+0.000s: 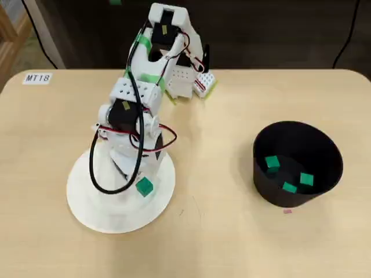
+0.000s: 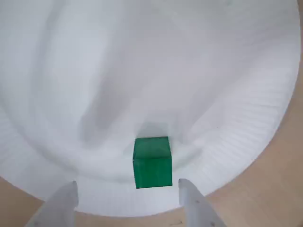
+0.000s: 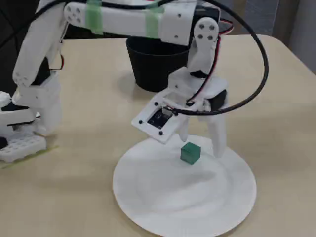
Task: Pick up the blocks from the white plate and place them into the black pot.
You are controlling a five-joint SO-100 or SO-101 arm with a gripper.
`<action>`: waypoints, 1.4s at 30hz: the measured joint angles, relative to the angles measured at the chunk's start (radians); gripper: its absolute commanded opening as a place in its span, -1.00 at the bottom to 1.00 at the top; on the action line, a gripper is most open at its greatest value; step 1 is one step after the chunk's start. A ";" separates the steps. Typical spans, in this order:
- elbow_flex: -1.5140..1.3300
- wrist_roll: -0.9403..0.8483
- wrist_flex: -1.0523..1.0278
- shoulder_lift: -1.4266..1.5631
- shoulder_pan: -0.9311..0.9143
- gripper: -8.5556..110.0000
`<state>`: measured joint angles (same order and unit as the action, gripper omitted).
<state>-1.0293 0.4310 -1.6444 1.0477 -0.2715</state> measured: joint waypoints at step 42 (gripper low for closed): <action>0.453 -0.262 -0.012 -0.132 0.055 -0.90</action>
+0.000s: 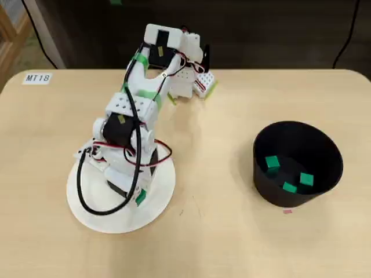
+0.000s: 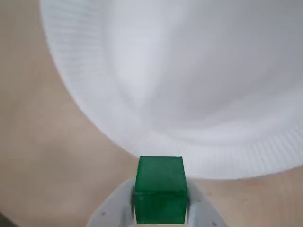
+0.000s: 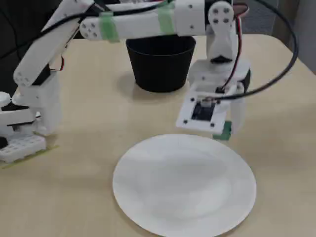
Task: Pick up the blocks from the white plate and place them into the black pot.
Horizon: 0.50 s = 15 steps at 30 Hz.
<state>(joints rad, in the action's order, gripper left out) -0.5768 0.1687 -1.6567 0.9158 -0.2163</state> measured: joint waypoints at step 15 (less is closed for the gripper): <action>-0.156 -0.141 -0.005 0.560 0.752 -0.90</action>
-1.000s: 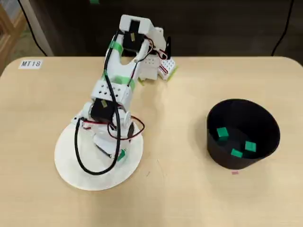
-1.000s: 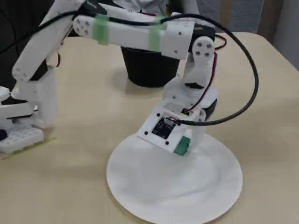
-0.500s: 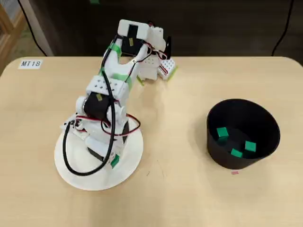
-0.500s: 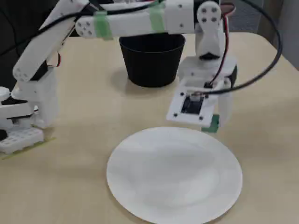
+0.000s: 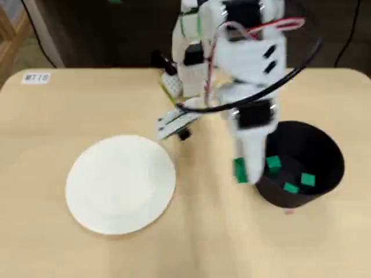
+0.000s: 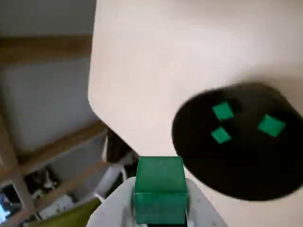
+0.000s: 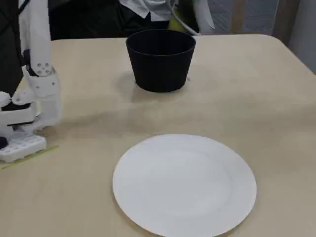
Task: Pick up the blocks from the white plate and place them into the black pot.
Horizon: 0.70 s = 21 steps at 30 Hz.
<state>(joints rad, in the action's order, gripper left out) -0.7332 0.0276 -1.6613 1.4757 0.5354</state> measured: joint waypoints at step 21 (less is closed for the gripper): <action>-0.716 -0.044 0.571 0.081 0.100 -0.45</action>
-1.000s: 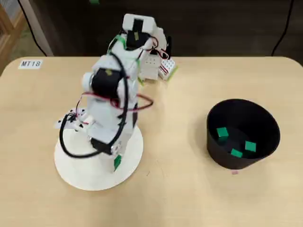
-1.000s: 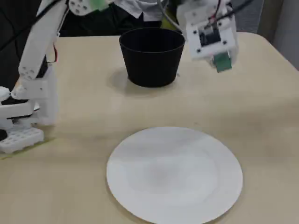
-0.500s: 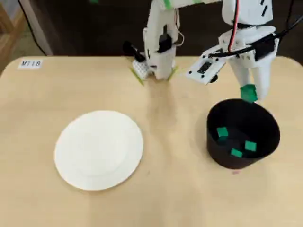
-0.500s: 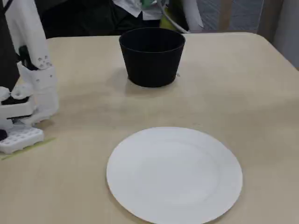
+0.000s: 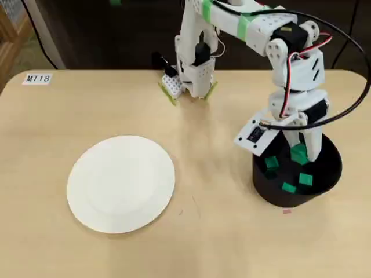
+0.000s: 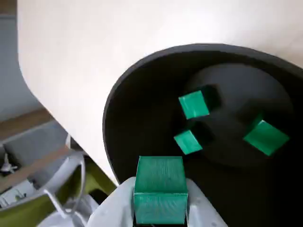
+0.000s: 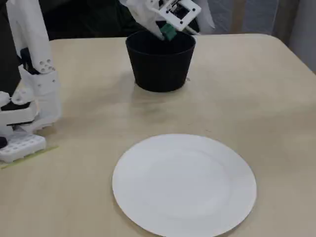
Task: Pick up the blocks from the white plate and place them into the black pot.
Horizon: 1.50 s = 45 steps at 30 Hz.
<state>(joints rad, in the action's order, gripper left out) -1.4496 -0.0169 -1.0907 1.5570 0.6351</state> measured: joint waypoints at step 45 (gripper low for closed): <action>-1.529 -0.011 0.285 1.649 -0.626 -0.90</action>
<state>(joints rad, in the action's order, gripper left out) -2.9790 -0.0276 -0.8053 3.2060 0.0092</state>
